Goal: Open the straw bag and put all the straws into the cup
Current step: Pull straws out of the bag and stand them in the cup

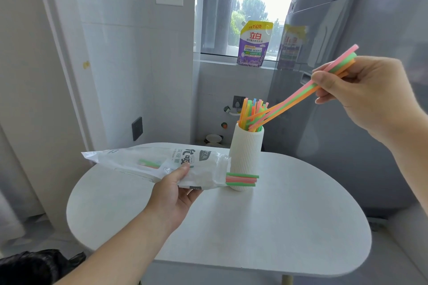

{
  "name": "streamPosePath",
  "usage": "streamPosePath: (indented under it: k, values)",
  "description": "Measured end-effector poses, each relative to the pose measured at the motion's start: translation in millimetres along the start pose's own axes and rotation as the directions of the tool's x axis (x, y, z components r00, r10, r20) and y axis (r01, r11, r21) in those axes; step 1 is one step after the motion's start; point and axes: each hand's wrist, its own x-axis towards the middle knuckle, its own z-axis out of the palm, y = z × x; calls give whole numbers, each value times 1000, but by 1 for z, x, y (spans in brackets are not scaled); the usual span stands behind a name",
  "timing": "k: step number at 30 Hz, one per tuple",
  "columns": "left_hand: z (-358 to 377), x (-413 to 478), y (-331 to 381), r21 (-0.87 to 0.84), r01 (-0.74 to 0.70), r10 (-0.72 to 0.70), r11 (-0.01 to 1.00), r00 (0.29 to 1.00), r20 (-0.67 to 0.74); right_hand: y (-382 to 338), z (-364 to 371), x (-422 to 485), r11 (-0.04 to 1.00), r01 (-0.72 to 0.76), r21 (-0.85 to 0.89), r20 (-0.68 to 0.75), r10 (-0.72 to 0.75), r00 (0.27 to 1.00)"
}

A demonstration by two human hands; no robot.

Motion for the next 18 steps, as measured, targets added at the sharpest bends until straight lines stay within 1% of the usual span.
streamPosePath:
  k: [6,13,18]
  values:
    - [1,1,-2,12,5,-5,1000,1000,-1,-3,-2,1,998,-4,-56,-28,3,1000]
    - [0,2,-3,15,9,-9,1000,1000,1,-3,2,9,990,-72,-124,-1,72,997]
    - [0,2,-4,13,6,-6,1000,1000,5,-7,13,21,986,-115,-119,54,122,991]
